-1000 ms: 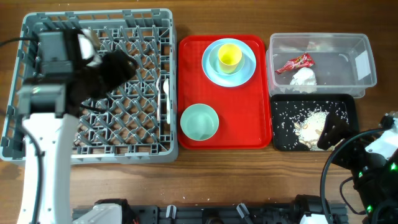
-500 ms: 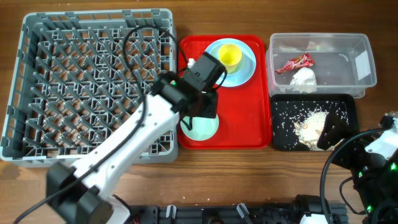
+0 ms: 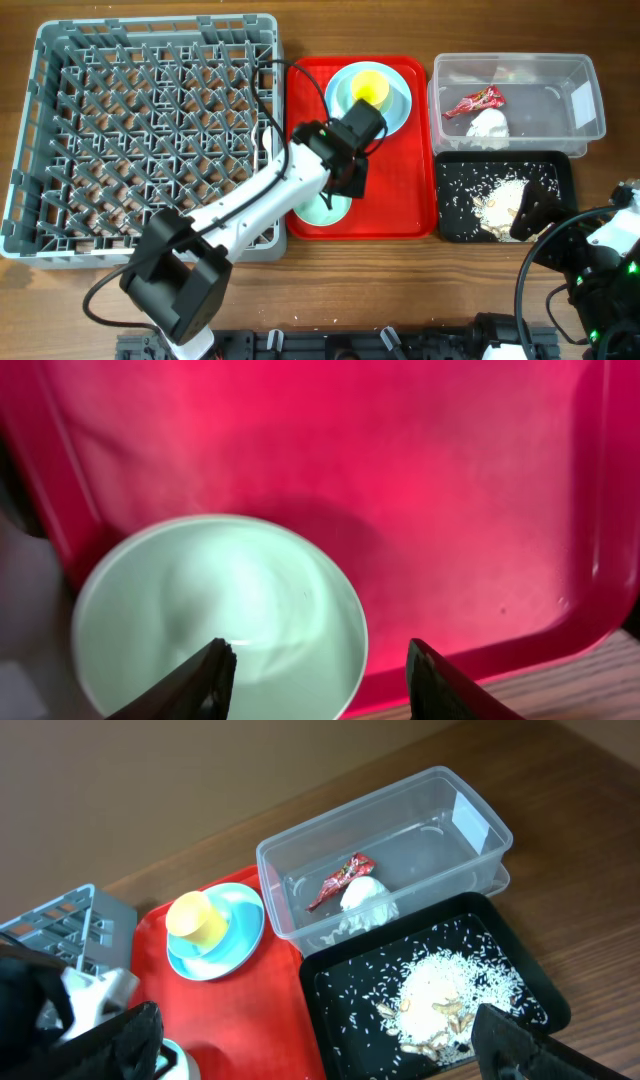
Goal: Sort waste into correct bins and load items into the dishwasher rack
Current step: 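Reach the left gripper to the green bowl on the red tray, then lift the green bowl and place it in the dish rack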
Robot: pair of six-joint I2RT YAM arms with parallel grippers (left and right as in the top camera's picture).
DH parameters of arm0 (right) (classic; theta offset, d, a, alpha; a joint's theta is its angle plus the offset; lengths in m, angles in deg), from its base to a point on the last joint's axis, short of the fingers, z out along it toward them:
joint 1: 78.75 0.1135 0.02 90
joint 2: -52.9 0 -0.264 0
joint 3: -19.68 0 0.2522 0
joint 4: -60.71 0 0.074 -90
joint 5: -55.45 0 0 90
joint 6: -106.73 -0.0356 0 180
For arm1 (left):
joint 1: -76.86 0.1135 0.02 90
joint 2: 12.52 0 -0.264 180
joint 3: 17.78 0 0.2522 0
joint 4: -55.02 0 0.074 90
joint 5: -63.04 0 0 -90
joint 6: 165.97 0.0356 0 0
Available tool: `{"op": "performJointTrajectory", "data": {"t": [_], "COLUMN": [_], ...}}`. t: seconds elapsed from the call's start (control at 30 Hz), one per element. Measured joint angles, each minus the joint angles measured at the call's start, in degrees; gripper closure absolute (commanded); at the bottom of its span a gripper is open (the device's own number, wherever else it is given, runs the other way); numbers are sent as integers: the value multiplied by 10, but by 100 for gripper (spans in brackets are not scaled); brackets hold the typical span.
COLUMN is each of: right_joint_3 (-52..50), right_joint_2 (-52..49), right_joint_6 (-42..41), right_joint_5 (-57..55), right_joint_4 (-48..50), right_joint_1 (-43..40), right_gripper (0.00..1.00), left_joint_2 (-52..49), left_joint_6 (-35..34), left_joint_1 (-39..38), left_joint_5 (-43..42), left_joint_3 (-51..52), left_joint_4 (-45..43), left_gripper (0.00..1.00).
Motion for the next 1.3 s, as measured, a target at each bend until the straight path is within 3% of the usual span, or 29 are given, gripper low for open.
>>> {"op": "performJointTrajectory", "data": {"t": [0.1,0.17,0.27,0.37,0.47,0.67,0.77,0.9,0.97,1.07,1.23,1.3], "right_joint_3": [0,0,0,0,0,0,0,0,0,0,0,0], "right_joint_2": [0,0,0,0,0,0,0,0,0,0,0,0], "right_joint_6": [0,0,0,0,0,0,0,0,0,0,0,0], "right_joint_5": [0,0,0,0,0,0,0,0,0,0,0,0], "right_joint_4": [0,0,0,0,0,0,-1,0,0,-1,0,-1], "right_joint_1": [0,0,0,0,0,0,0,0,0,0,0,0], "right_gripper": [0,0,0,0,0,0,0,0,0,0,0,0], "left_joint_2": [-2,-4,-5,-6,-6,-3,14,47,58,42,-110,-184], "left_joint_6": [0,0,0,0,0,7,18,58,60,31,-139,-215], "left_joint_1": [-27,-40,-49,-51,-54,-64,-28,103,183,334,495,520], "left_joint_5": [-2,-2,25,39,45,70,43,-111,-203,-405,-693,-768], "left_joint_3": [45,78,126,136,139,137,64,-117,-146,-149,-151,-151], "left_joint_4": [-52,-94,-141,-145,-146,-151,-122,-90,-136,-236,-495,-538], "left_gripper": [48,62,73,77,96,96,96,96,96,96,96,96]}}
